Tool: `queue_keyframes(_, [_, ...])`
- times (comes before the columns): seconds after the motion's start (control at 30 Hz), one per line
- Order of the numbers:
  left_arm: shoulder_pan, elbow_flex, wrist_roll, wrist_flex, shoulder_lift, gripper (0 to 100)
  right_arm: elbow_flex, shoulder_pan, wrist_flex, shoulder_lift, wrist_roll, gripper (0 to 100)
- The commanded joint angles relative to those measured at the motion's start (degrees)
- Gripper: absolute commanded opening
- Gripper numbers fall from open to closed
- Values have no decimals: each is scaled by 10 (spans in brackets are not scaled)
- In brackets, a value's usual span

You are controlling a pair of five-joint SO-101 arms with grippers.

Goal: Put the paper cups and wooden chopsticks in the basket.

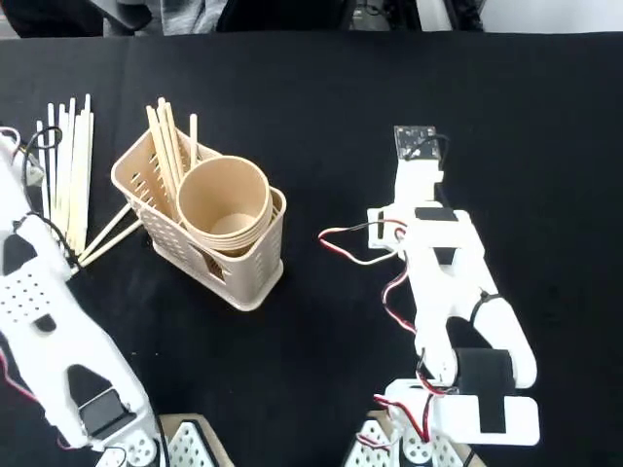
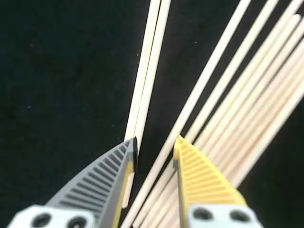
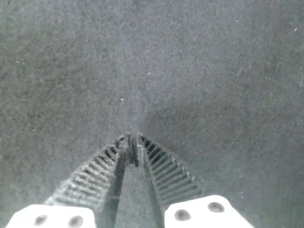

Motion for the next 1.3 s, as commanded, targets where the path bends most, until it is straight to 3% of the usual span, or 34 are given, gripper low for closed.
queue_keyframes(0.0, [-19,-224,-4,70,106,144,-3,-7,-10,-14,-1,15])
queue_keyframes(0.23, [-44,-419,-42,142,223,144,-3,-8,-10,-14,-1,15])
queue_keyframes(0.33, [-40,-413,-47,138,248,141,-3,-7,-10,-14,-1,15])
queue_keyframes(0.53, [-36,-415,-115,143,289,27,-3,-7,-9,-14,-1,15])
queue_keyframes(0.8, [-43,-415,-129,241,295,30,-3,-7,-9,-14,-1,15])
queue_keyframes(0.93, [-63,-409,-143,244,299,30,-3,-7,-9,-14,-1,15])
queue_keyframes(1.1, [-87,-298,-187,244,273,30,-4,-9,-10,-14,-1,15])
queue_keyframes(1.27, [-115,-137,-185,244,193,30,-5,-9,-10,-14,-1,15])
